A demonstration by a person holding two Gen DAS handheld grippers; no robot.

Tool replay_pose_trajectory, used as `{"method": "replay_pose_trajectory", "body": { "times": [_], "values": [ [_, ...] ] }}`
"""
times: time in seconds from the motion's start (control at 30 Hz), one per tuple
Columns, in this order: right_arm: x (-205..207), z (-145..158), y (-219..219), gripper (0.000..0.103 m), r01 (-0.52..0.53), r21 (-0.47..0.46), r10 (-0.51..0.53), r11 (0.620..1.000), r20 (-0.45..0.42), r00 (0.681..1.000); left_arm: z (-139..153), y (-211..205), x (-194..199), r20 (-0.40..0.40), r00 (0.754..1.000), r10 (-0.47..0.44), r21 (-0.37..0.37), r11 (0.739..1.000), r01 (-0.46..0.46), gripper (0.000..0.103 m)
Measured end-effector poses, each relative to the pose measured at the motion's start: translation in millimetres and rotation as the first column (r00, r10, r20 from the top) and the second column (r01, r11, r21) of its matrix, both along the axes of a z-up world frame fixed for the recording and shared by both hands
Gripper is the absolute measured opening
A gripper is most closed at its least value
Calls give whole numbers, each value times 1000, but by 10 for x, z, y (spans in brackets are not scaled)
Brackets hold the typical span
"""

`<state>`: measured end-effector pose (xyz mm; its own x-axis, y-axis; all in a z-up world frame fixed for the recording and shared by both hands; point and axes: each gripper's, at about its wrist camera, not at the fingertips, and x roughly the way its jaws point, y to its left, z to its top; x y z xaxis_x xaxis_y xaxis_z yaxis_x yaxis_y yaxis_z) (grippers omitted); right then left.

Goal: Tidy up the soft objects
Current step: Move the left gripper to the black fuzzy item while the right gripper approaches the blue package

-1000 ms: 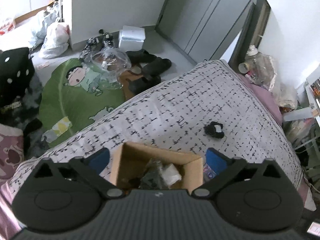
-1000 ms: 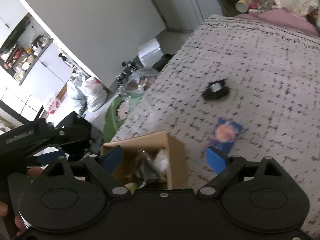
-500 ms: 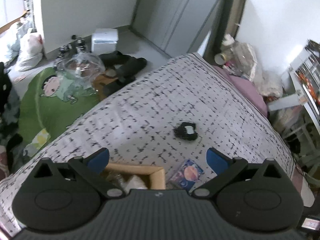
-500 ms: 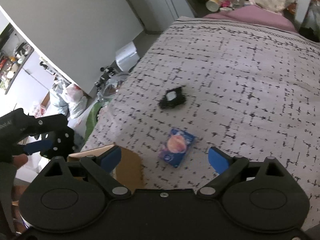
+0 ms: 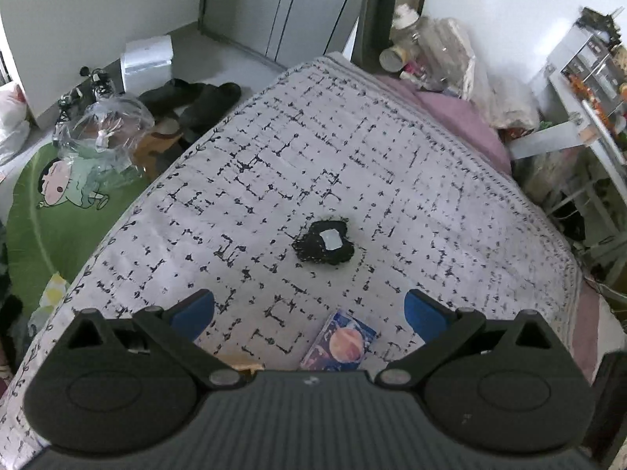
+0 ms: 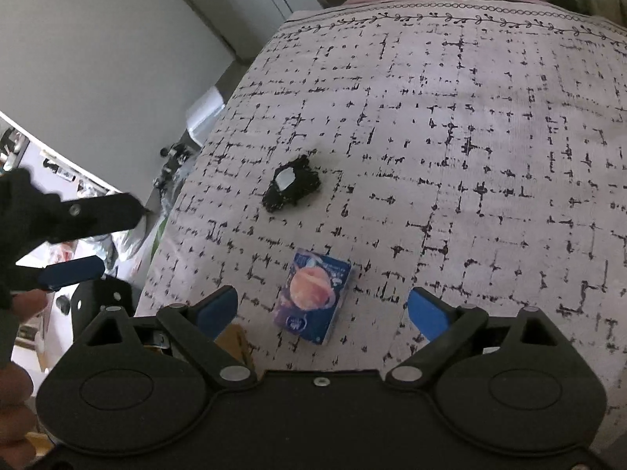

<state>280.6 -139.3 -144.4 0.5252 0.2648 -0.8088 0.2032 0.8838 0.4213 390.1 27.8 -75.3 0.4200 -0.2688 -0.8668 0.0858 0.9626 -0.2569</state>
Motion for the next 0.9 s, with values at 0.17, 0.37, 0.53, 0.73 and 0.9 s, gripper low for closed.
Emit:
{"method": "replay_pose_trajectory", "body": {
  "times": [0.17, 0.37, 0.53, 0.73, 0.9],
  "values": [
    [29, -165, 38, 94, 26, 4, -26, 1000, -12, 1000, -221, -146, 210, -26, 999, -31, 29, 999, 32, 102],
    [122, -319, 151, 83, 71, -15, -72, 997, -33, 997, -460, -271, 436, -52, 998, -48, 53, 997, 50, 102],
    [240, -443, 233, 78, 116, -20, -117, 993, -68, 991, -632, -340, 554, -76, 994, -78, 44, 996, 81, 99],
    [346, -574, 374, 78, 111, -67, -117, 992, -98, 988, -788, -388, 698, -87, 993, -80, 45, 995, 84, 94],
    [433, -564, 501, 49, 98, -161, -113, 982, -83, 990, -909, -467, 776, -107, 987, -116, 64, 990, 124, 76]
  ]
}}
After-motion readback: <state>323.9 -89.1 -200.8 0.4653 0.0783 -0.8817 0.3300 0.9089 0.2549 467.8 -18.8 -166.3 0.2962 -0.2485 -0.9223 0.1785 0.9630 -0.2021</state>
